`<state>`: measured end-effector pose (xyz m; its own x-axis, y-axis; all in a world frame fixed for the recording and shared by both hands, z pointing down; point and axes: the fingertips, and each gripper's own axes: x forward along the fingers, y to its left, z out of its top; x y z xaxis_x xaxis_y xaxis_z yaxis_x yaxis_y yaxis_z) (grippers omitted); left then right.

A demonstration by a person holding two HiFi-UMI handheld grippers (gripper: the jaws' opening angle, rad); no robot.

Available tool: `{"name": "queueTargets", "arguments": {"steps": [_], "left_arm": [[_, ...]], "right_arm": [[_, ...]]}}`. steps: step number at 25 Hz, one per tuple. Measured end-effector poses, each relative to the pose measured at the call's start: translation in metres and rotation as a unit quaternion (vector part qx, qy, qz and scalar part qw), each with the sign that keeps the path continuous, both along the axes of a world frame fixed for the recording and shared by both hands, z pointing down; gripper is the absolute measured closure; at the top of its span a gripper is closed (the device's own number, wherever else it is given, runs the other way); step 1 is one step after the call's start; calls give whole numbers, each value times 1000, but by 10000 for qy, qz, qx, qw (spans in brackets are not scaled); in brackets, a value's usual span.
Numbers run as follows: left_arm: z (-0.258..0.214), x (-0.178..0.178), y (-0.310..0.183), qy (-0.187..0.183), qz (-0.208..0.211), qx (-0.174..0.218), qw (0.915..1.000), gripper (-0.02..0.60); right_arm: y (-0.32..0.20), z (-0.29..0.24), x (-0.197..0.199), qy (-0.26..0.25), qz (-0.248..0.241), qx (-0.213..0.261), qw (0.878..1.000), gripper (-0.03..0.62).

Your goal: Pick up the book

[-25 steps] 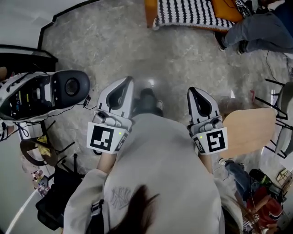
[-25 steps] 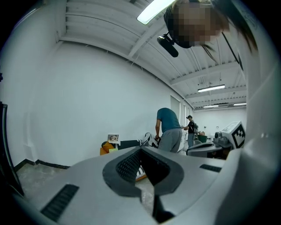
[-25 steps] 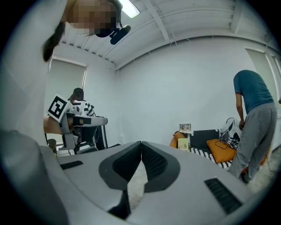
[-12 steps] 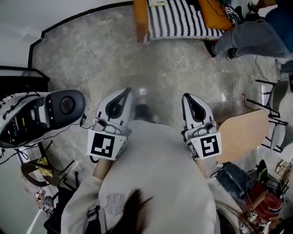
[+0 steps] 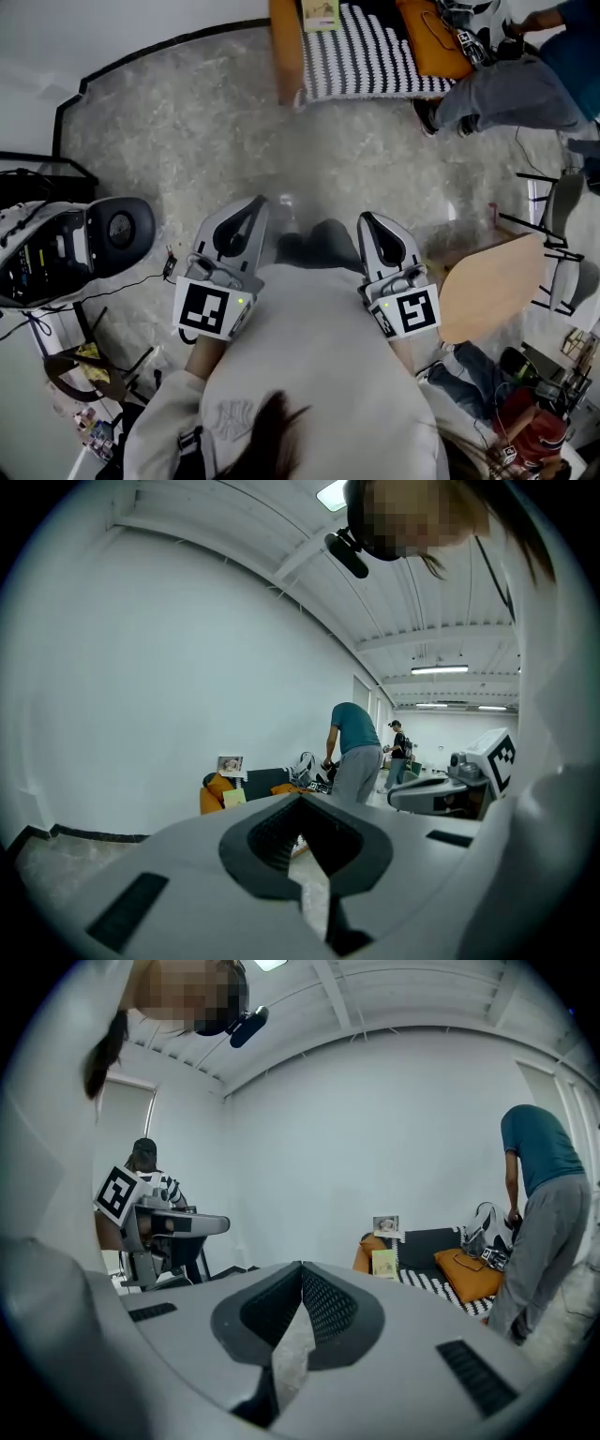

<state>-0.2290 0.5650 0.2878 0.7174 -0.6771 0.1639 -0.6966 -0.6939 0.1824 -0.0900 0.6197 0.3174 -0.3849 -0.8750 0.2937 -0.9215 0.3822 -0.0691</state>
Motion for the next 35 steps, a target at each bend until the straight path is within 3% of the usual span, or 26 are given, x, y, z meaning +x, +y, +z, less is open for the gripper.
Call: {"name": "queueTargets", "arguments": {"steps": [3,7,14,23,35], "left_arm": [[17,-11,-10,-147,36,-76,9999,572],[27,1,-32,-183,-22,-241,9995,572],[28,-3,-82,-137,-514,-269,9982,572],[8,44,-142,-57,-766,-26,9970,572],[2,100,-194,-106,-1046,112,9944,572]], "right_arm": [[-15,9,-4,-1,49,-95,9999,576],[-42,13,13,-27,81,-203,9998,576],[-98,15,16,-103,-241,-155,9995,576],[-171,-1,58,-210,-538,61,9983,576],[-232,-7,122,-296,-571,200,9977,576]]}}
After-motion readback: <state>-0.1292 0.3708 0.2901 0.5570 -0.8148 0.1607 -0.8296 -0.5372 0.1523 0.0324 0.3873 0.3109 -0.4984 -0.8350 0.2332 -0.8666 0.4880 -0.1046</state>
